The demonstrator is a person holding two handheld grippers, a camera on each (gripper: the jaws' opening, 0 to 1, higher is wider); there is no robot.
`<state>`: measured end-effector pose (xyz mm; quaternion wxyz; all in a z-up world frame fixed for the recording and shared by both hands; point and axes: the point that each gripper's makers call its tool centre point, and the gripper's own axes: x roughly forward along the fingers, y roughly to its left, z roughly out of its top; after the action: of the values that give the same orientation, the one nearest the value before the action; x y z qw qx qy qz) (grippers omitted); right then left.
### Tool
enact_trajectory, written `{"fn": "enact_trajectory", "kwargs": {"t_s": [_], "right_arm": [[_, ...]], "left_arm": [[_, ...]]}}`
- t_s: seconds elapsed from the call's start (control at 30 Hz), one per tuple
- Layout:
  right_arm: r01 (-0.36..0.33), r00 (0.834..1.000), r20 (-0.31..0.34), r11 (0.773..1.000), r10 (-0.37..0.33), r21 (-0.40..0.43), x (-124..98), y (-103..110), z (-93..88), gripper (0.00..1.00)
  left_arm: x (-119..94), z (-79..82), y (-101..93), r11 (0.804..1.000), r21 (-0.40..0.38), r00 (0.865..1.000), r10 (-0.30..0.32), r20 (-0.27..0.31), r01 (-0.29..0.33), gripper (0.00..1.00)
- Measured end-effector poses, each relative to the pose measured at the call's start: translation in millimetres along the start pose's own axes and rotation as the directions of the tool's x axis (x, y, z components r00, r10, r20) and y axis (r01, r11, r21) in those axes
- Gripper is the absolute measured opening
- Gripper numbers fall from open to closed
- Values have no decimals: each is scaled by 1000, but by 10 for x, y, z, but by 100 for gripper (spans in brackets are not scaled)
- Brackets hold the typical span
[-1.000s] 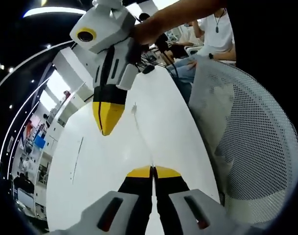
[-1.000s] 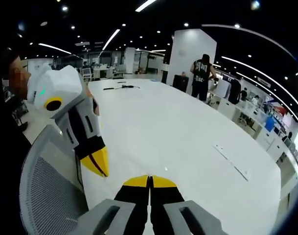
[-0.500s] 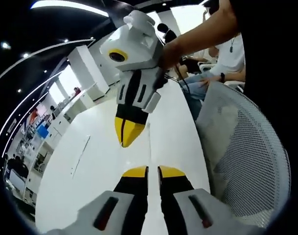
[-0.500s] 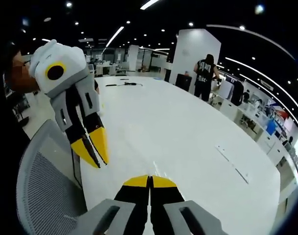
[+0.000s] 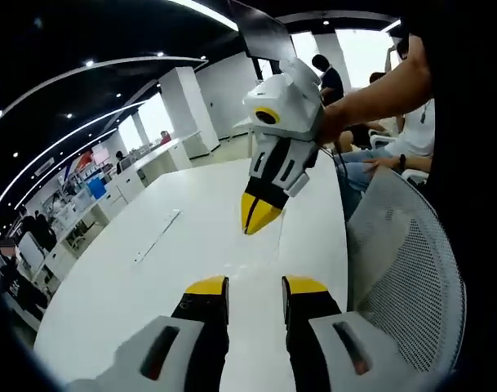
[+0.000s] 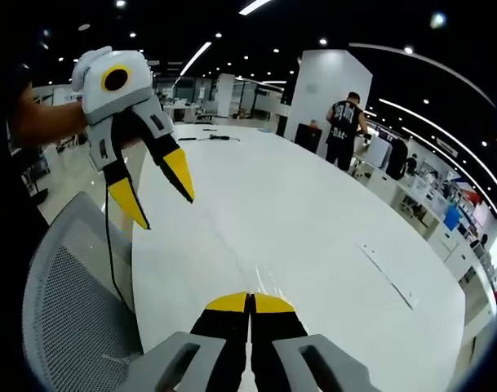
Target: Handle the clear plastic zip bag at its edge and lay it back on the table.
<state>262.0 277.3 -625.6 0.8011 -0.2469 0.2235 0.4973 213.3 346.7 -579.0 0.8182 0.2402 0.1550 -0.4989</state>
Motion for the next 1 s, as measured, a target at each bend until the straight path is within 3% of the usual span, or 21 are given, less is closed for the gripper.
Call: {"fn": "enact_trajectory", "kwargs": {"t_s": [0.13,0.37,1.0], "right_arm": [[-7,1000,-6,1000,7,-22,9,68,-3,0],[-24,1000,-20,998,23,-52,29,174,-52,0],[-33,998,-50,994,28,-101,88,290,-178,0]], "left_arm": [[-114,-47,26,999,-45,1000,19,19,-18,31],[-240,-275,-21,992,-111,999,50,-8,-51,38],[-435,-659,-257,959,-266,995,96,-34,-102,40]]}}
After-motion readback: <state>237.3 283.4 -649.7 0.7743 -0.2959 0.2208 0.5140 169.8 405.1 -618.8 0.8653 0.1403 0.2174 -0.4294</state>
